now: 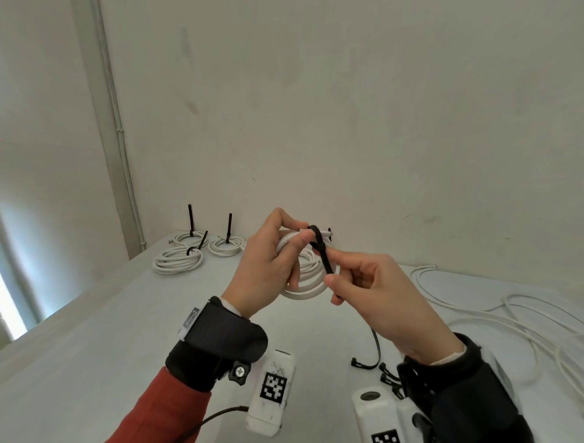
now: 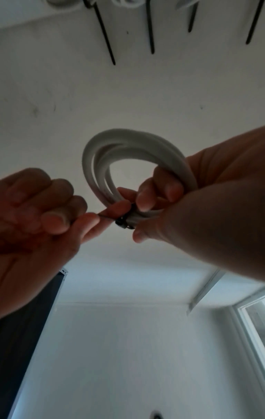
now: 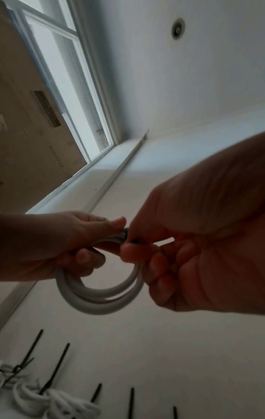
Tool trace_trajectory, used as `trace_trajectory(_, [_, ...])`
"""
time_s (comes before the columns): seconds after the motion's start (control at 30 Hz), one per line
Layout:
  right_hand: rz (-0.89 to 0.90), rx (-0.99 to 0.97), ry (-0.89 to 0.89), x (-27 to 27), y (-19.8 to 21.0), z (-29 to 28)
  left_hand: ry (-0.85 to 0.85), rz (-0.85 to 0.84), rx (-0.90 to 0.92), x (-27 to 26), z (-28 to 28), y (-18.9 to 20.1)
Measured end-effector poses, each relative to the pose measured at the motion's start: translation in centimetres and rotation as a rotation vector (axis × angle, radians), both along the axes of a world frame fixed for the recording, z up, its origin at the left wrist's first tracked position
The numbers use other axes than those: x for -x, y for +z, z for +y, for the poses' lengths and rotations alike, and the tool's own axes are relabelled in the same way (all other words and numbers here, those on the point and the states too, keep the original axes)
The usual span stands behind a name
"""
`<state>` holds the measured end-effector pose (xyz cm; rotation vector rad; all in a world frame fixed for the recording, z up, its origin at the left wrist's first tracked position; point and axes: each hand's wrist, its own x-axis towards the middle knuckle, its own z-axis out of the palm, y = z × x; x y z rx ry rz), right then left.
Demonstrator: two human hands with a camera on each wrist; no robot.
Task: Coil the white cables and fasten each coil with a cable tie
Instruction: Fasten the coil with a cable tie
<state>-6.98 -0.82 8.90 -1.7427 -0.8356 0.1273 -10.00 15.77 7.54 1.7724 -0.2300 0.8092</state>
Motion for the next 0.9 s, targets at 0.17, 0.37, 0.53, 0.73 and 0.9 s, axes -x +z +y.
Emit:
trace_trajectory(0.17, [0.135,0.0,0.046,0.0,0.0,0.1,-0.016,-0.078,0.034,0.2,-0.3,0.1])
trace_trajectory(0.37, [0.461,-0.246,0.146,0.0,0.3,0.5,0.046,-0.119,-0.16,-0.2,-0.4,-0.6])
trace_trajectory(0.53, [0.577,-0.363,0.134,0.0,-0.4,1.1,0.066,-0.148,-0.211,-0.1,-0.5,-0.6])
trace_trajectory(0.73, [0.707,-0.463,0.143,1.0,-0.1,1.5,0.067,-0.182,-0.249,0.3,-0.4,-0.2])
trace_trajectory(0.9, [0.776,-0.522,0.152,1.3,0.2,1.6,-0.01,-0.199,-0.24,1.0,-0.7,0.6])
